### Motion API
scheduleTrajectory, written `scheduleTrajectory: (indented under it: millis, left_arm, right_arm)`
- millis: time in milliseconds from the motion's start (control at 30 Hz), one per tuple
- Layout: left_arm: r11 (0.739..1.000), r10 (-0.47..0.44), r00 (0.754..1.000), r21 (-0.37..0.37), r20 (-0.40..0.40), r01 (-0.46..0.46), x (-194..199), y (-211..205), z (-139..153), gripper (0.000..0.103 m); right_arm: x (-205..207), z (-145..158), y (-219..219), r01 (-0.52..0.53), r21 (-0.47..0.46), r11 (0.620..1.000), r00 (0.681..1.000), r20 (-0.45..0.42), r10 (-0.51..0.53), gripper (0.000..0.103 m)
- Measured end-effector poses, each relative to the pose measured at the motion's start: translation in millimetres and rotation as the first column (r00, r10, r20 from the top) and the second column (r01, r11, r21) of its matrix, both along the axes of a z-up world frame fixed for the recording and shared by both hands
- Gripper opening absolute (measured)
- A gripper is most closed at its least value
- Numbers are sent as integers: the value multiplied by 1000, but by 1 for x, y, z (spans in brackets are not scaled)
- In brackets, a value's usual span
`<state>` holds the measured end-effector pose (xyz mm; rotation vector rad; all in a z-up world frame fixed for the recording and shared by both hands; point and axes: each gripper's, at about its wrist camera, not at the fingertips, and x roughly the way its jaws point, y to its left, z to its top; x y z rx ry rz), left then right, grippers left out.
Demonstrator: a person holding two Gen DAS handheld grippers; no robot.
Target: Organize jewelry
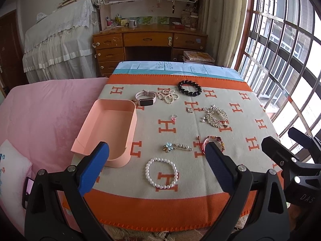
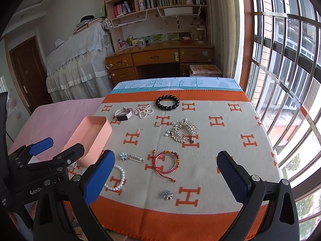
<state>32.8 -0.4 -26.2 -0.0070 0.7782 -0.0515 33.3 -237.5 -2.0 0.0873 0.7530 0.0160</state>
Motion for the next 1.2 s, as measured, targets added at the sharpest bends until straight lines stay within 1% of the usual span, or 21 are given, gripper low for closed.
scheduleTrajectory:
  millis: [267,600,867,1000,1200]
  left_arm:
    - [1000,2,1000,-3,-12,-2,3,0,-6,96]
    - [1000,0,1000,-3,-13,0,3,0,-8,96]
    - [1000,0,1000,-2,-29,0,3,-3,-17,96]
    - [1000,-2,999,-3,-52,2,8,-4,-17,96]
    - [1000,-15,996,-1,-93,15,23,-6,-18,96]
  right_arm:
    - [1,-2,1,1,0,1000,1000,0,-1,103]
    - [0,-6,3,1,3,1000,1000,-5,-1,103]
    - [2,-8,3,0,7,1000,1000,-11,0,103]
    - [-1,-20,9,-1,16,1000,1000,-28,1,103]
    - [8,-33,16,3,20,1000,997,-75,-1,103]
